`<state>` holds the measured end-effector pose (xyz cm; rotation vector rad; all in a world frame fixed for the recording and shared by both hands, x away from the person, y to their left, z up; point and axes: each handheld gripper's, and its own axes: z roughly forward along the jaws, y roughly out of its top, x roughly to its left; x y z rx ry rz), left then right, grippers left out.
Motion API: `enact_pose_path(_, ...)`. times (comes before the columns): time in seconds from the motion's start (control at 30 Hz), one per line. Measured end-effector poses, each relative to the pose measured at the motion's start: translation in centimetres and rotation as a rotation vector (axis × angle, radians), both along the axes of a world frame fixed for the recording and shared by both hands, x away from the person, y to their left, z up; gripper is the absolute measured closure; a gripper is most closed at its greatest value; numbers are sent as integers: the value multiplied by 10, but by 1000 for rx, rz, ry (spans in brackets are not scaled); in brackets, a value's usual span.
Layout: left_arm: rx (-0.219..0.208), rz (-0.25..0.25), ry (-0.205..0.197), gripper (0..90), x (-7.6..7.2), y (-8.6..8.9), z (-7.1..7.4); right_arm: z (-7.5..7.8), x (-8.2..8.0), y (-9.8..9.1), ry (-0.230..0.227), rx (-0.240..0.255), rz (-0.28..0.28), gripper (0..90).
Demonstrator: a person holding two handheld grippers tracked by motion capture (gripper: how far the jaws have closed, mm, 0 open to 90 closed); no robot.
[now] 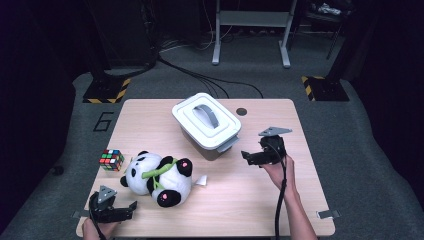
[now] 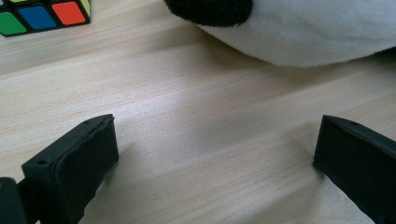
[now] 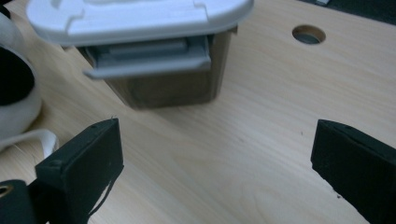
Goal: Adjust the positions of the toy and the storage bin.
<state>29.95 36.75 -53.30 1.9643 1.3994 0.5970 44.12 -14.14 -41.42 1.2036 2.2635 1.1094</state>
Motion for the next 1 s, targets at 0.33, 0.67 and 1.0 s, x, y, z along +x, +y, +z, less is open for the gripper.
enact_pose_path(0.33, -2, 10, -4, 0, 0, -1, 0, 26, 38, 42, -12, -7, 71, 0)
enact_pose_path(0.67, 0, 8, -5, 0, -1, 1, 0, 29, 76, 84, -8, -18, 105, 196)
enact_pose_path(1.0, -4, 14, -1, 2, -1, 2, 0, 22, 95, 115, -41, -56, 99, 538)
